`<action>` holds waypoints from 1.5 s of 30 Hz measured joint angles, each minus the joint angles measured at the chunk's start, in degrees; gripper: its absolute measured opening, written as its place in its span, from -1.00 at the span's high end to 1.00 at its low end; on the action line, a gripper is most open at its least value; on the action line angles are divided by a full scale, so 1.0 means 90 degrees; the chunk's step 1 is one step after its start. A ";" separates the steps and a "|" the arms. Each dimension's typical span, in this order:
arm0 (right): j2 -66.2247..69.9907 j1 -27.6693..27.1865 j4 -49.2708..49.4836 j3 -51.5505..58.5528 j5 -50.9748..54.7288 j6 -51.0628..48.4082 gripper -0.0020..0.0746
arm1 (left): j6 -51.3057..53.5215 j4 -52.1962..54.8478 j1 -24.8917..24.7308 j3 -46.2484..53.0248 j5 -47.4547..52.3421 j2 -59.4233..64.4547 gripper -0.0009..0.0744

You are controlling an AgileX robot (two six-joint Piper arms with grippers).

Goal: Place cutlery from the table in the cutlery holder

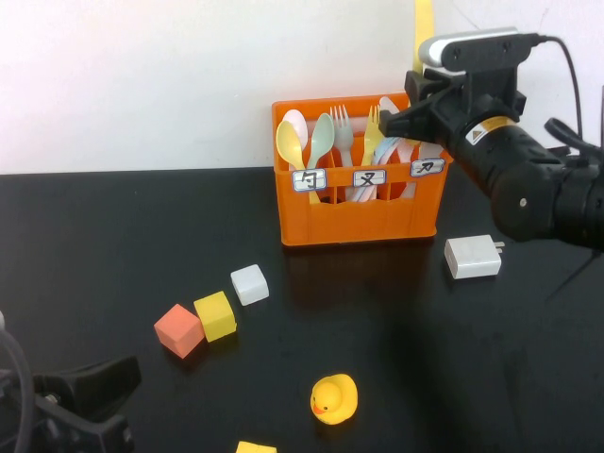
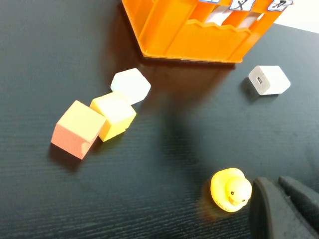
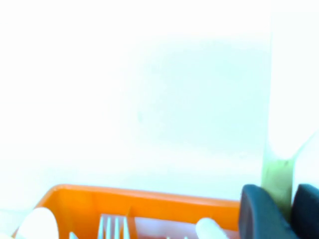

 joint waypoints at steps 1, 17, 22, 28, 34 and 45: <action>0.0032 0.0000 0.0000 0.0000 -0.0016 0.0000 0.63 | 0.0000 0.0000 0.0000 0.0000 0.0000 0.0000 0.98; 0.0441 0.0000 -0.0089 0.0000 -0.0478 0.0015 0.63 | 0.0000 0.0000 0.0000 0.0000 0.0000 0.0000 0.98; 0.0469 0.0000 -0.0360 0.0000 -0.0504 0.0071 0.59 | 0.0000 0.0000 0.0000 0.0000 0.0000 0.0000 0.98; 0.0469 0.0000 -0.0476 0.0000 -0.0521 0.0406 0.02 | 0.0000 0.0000 0.0000 0.0000 0.0000 0.0000 0.98; 0.0469 0.0000 -0.0635 0.0000 -0.0987 0.0549 -0.22 | 0.0000 0.0000 0.0000 0.0000 -0.0044 0.0000 0.98; -0.0905 0.0014 -0.2332 0.0000 -0.0203 0.0630 0.25 | 0.0244 0.0045 0.0000 0.0000 -0.0817 0.0000 0.98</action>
